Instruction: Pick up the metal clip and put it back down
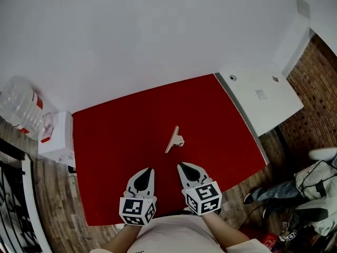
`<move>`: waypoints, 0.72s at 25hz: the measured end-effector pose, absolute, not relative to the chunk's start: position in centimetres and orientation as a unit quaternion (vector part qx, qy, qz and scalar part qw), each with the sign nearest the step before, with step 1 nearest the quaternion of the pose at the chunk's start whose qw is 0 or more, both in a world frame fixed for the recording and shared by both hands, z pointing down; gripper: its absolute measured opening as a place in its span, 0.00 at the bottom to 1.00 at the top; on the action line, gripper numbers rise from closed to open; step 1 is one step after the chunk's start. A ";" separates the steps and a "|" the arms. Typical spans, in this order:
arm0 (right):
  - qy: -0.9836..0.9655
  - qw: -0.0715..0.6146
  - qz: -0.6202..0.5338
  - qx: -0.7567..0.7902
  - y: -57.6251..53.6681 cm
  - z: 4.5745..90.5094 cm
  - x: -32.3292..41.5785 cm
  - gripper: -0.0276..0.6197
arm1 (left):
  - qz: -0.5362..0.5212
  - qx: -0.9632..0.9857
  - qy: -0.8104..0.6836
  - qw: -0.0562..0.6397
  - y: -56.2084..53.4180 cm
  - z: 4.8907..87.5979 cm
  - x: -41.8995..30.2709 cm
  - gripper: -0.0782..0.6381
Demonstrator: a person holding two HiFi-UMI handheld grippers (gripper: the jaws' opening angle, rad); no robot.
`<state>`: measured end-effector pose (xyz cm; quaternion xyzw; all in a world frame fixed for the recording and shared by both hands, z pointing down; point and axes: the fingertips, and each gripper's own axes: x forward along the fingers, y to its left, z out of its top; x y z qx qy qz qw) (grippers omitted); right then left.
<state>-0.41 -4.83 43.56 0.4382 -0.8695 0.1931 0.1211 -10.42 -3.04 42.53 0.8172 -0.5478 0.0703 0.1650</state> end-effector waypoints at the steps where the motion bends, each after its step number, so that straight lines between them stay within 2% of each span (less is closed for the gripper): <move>1: -0.869 0.121 0.191 0.441 -4.8 43.5 -0.4 0.05 | 0.070 0.817 -0.549 0.165 -3.1 42.6 -10.4 0.11; 18: -0.854 0.127 0.192 0.466 -5.1 43.6 0.2 0.05 | 0.071 0.817 -0.550 0.160 -3.0 42.4 -10.6 0.11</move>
